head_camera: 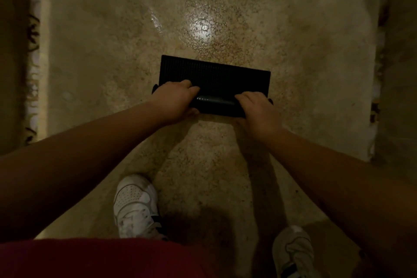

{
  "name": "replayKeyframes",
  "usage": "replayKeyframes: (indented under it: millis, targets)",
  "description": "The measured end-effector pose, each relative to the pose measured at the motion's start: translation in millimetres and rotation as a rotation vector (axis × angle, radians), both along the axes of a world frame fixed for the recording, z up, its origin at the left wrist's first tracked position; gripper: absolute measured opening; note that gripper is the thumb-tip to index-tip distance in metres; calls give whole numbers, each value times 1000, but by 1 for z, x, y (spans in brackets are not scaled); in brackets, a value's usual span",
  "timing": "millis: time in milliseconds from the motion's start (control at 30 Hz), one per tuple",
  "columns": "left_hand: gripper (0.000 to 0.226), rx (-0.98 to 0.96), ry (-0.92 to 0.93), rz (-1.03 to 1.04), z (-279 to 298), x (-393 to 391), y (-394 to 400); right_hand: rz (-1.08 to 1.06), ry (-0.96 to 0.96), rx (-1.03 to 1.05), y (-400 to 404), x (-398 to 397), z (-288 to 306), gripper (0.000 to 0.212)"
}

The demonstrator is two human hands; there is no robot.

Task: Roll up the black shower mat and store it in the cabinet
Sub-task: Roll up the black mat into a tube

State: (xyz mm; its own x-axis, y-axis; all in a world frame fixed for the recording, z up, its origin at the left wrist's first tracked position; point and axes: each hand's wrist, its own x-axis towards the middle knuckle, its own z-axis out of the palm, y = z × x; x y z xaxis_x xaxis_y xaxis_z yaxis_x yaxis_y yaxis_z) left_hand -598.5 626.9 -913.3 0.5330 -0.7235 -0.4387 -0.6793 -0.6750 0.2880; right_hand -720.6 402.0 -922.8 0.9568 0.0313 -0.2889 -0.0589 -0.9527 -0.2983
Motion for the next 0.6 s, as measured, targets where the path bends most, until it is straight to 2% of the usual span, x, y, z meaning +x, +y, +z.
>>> replayKeyframes:
  millis: [133, 267, 433, 600]
  targets:
    - [78, 13, -145, -66, -7, -7, 6, 18, 139, 66, -18, 25, 5, 64]
    - [74, -11, -222, -52, -2, 0, -1, -34, 314, 102, -27, 50, 10, 69]
    - [61, -44, -164, -49, 3, 9, -7, -56, 417, 182, -33, 71, 17, 68]
    - [58, -50, -68, -22, -1, 4, -5, -82, 588, 275, -34, 68, 16, 68]
